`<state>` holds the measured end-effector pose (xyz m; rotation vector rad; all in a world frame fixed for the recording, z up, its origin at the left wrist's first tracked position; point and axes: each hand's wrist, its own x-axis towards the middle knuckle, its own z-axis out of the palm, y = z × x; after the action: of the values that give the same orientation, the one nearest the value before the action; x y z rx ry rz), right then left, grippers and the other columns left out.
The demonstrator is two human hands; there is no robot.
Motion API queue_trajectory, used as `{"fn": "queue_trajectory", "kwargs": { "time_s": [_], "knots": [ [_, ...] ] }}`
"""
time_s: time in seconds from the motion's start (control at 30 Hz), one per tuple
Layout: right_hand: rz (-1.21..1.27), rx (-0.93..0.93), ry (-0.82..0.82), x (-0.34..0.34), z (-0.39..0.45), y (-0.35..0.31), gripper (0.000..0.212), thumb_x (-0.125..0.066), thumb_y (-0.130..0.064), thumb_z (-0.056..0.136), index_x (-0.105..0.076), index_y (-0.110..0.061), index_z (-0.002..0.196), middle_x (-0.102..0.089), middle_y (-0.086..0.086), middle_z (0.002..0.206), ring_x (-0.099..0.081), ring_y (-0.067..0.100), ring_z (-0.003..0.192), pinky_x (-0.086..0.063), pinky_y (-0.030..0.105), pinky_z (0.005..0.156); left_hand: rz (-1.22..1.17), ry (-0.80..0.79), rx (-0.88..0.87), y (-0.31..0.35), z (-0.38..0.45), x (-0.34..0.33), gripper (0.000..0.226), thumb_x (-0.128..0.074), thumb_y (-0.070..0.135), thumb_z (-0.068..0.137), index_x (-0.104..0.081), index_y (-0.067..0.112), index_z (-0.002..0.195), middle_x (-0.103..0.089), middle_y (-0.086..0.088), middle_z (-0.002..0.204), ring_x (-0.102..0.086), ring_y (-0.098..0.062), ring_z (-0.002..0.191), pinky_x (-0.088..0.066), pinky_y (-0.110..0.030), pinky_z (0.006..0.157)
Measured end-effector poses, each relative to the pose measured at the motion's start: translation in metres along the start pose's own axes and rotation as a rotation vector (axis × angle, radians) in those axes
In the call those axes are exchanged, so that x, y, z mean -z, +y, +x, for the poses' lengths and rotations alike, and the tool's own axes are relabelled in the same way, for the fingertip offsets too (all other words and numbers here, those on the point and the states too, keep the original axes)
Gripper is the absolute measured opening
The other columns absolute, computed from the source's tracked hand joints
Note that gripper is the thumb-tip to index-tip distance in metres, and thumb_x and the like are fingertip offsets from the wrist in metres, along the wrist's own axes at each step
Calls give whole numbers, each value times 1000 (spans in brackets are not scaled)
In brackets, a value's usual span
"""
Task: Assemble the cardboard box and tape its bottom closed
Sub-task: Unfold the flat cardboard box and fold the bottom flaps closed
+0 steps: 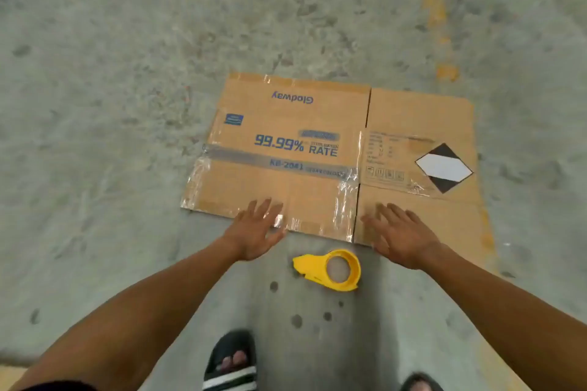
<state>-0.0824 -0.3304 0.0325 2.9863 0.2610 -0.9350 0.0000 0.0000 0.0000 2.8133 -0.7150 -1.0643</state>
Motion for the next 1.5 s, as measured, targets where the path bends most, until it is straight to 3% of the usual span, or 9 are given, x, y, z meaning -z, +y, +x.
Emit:
{"fn": "queue_trajectory", "kwargs": {
  "time_s": [0.2,0.33,0.63,0.8,1.0,1.17,1.3,1.4,1.5],
  "knots": [
    [-302,43,-74,-37,36,21,108,-64,-62,78,19,-51,145,27,7,160,11,46,145,-21,67,107,373,-17,-146,-35,30,-33,80,-9,77,80,27,44,144,29,2,160,20,-35,148,-7,-53,119],
    [-342,92,-86,-42,46,29,117,-69,-59,75,29,-56,138,28,10,159,7,52,143,-42,59,96,520,14,-217,-52,42,-30,75,-26,61,96,39,50,132,32,4,158,19,-37,147,-10,-52,119],
    [-287,61,13,-41,42,13,114,-55,-11,90,43,-55,128,23,16,160,-10,60,137,-51,55,83,451,114,-225,-48,43,-23,64,-20,49,99,26,50,144,52,16,141,17,-37,147,-10,-53,118],
    [-124,7,78,3,43,25,104,-42,2,89,25,-63,137,-7,8,162,-46,40,121,-49,45,87,308,283,-150,-43,45,12,75,11,72,76,14,47,147,4,9,165,-4,-26,152,-8,-45,119],
    [24,-2,180,54,44,35,88,-37,-5,86,-4,-65,141,-26,-5,160,-40,27,136,-38,32,107,13,794,255,-42,42,40,86,-25,74,88,9,31,154,18,-3,162,15,-33,149,12,-54,113],
    [58,-34,266,102,35,37,74,-41,-8,88,-25,-48,147,-44,2,150,-48,27,127,-40,28,91,-857,756,710,-35,45,54,110,-57,64,83,21,27,152,11,-20,162,-11,-47,146,-21,-55,116],
    [72,59,308,123,29,38,66,-44,-10,94,-28,-48,145,-45,-2,150,-48,24,129,-35,24,97,-1622,721,572,-28,45,78,107,-66,37,87,18,25,152,-44,-25,146,-59,-41,117,-54,-47,91],
    [118,122,308,122,14,44,89,-38,1,92,-6,-63,144,-26,-24,150,-41,14,136,-30,18,100,-1675,868,433,-18,44,107,85,-55,9,95,4,22,155,-30,-16,157,-64,-32,107,-56,-39,87],
    [139,223,366,113,-2,55,92,-39,-1,95,1,-73,136,-15,-33,153,-31,1,141,-26,18,112,-1498,905,390,-16,42,121,93,-55,20,95,18,35,152,-26,-13,158,-62,-34,114,-50,-47,99]
  ]
}}
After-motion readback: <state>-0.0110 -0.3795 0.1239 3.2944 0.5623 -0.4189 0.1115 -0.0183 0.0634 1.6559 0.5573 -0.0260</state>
